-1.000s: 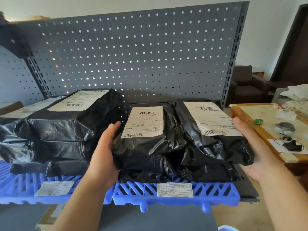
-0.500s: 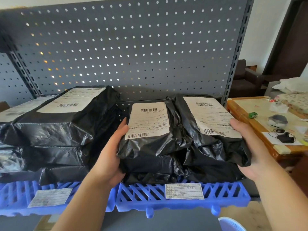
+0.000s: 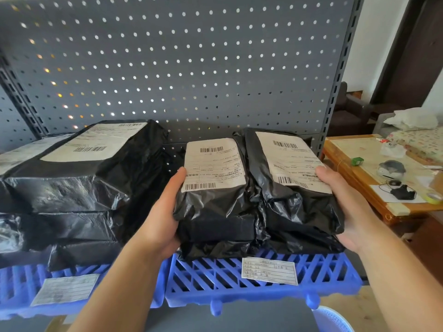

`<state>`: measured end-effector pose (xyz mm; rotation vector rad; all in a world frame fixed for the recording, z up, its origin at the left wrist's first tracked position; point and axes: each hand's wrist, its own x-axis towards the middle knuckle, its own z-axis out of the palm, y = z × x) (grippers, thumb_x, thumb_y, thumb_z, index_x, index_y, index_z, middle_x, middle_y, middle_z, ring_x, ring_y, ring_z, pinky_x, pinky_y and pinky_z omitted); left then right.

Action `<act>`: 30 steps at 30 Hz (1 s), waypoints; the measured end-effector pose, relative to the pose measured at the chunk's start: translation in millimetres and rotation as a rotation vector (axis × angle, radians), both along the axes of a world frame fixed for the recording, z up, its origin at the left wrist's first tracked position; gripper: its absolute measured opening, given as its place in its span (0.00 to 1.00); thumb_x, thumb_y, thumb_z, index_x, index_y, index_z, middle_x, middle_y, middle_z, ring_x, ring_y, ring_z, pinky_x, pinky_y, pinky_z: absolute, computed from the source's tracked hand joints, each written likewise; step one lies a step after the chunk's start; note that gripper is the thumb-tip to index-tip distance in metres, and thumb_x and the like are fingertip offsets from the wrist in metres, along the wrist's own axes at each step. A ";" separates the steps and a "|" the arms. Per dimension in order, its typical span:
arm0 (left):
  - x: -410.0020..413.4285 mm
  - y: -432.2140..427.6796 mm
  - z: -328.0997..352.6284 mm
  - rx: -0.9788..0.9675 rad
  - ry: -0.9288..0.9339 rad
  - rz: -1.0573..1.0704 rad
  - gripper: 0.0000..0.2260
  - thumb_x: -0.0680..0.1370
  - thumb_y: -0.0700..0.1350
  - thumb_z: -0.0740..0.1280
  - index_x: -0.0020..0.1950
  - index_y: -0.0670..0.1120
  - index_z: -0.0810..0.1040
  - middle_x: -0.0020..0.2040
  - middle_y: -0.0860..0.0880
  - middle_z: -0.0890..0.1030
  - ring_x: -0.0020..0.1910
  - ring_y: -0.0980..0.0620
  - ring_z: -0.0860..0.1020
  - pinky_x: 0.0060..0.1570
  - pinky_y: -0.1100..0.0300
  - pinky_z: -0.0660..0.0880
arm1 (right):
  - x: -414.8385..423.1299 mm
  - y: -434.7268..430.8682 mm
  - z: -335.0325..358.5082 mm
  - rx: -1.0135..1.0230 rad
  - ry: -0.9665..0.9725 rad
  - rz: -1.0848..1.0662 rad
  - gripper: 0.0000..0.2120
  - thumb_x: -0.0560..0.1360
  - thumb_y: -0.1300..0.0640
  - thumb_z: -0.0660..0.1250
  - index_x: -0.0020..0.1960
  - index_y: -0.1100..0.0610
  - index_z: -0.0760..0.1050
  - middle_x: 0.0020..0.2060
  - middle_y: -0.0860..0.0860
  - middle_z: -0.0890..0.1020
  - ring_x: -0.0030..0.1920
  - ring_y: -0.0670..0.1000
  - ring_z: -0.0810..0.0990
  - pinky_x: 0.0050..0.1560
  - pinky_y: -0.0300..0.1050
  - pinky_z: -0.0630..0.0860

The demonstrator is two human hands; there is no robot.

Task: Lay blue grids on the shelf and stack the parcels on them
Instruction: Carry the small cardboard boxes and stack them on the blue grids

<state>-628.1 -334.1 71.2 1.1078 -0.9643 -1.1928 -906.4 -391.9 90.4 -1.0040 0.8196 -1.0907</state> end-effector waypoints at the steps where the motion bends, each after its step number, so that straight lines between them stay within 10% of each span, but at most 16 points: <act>1: 2.5 -0.5 -1.0 0.005 0.023 0.004 0.23 0.83 0.59 0.55 0.56 0.48 0.86 0.62 0.44 0.84 0.64 0.45 0.81 0.73 0.40 0.66 | -0.4 -0.1 -0.8 -0.002 0.003 -0.003 0.22 0.75 0.47 0.63 0.66 0.51 0.77 0.58 0.53 0.85 0.59 0.54 0.84 0.57 0.52 0.75; 7: 3.5 -3.6 9.5 -0.024 0.086 0.011 0.24 0.84 0.57 0.54 0.58 0.47 0.87 0.56 0.40 0.85 0.57 0.41 0.84 0.56 0.52 0.79 | -5.6 0.8 5.0 -0.083 0.033 -0.038 0.24 0.75 0.50 0.65 0.71 0.46 0.72 0.58 0.50 0.85 0.60 0.53 0.83 0.57 0.53 0.76; 12: 2.4 -9.9 16.2 -0.006 0.086 0.040 0.23 0.84 0.57 0.57 0.66 0.42 0.81 0.62 0.37 0.82 0.64 0.36 0.79 0.66 0.43 0.73 | -1.0 2.4 9.4 -0.250 0.117 -0.048 0.19 0.83 0.55 0.58 0.70 0.40 0.72 0.57 0.43 0.85 0.60 0.48 0.82 0.62 0.54 0.75; 16: -0.9 -13.7 22.5 0.022 0.069 0.062 0.17 0.83 0.50 0.61 0.62 0.39 0.81 0.48 0.43 0.87 0.43 0.48 0.86 0.43 0.58 0.82 | 9.7 3.9 -1.7 -0.308 0.131 -0.123 0.18 0.84 0.56 0.57 0.66 0.37 0.75 0.61 0.42 0.83 0.65 0.46 0.79 0.72 0.56 0.67; 20: -1.4 -12.6 22.8 0.039 0.110 0.094 0.20 0.82 0.53 0.63 0.66 0.41 0.81 0.60 0.38 0.84 0.63 0.37 0.80 0.69 0.42 0.72 | 13.9 3.6 -9.7 -0.332 0.084 -0.130 0.18 0.84 0.55 0.57 0.70 0.40 0.72 0.63 0.42 0.82 0.66 0.45 0.78 0.73 0.55 0.66; 30: -2.4 7.2 11.0 0.026 0.205 0.122 0.24 0.85 0.57 0.53 0.69 0.44 0.80 0.64 0.39 0.82 0.64 0.39 0.80 0.68 0.42 0.71 | -15.6 10.2 -34.4 -0.294 -0.033 -0.105 0.21 0.85 0.47 0.56 0.77 0.46 0.66 0.69 0.44 0.77 0.72 0.46 0.72 0.73 0.47 0.68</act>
